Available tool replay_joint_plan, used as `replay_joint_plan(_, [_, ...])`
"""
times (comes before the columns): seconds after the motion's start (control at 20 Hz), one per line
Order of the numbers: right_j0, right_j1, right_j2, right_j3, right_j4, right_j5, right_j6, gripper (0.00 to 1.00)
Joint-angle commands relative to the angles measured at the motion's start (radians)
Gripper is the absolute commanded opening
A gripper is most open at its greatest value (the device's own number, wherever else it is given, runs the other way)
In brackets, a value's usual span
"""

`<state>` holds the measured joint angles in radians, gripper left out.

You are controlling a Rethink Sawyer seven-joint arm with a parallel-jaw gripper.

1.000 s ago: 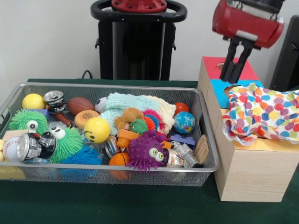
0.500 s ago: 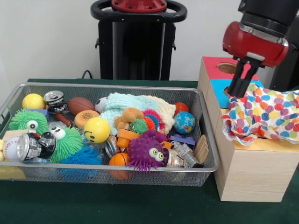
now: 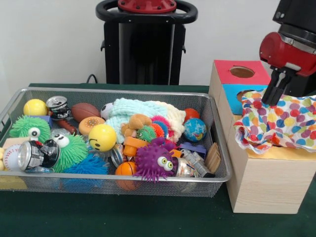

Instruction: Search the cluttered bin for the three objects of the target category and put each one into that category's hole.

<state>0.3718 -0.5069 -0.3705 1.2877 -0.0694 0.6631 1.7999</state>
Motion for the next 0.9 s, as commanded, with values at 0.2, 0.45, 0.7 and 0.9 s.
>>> replay_joint_plan(0.2, [-0.115,0.054,0.120,0.110,0.038,-0.030,0.128,0.00])
replay_joint_plan(0.45, [-0.134,0.067,0.103,0.079,0.006,-0.009,0.108,0.00])
replay_joint_plan(0.7, [-0.136,0.084,0.079,0.039,-0.017,-0.008,0.116,0.00])
replay_joint_plan(0.9, [-0.053,0.101,-0.036,-0.028,-0.079,-0.011,0.177,0.00])
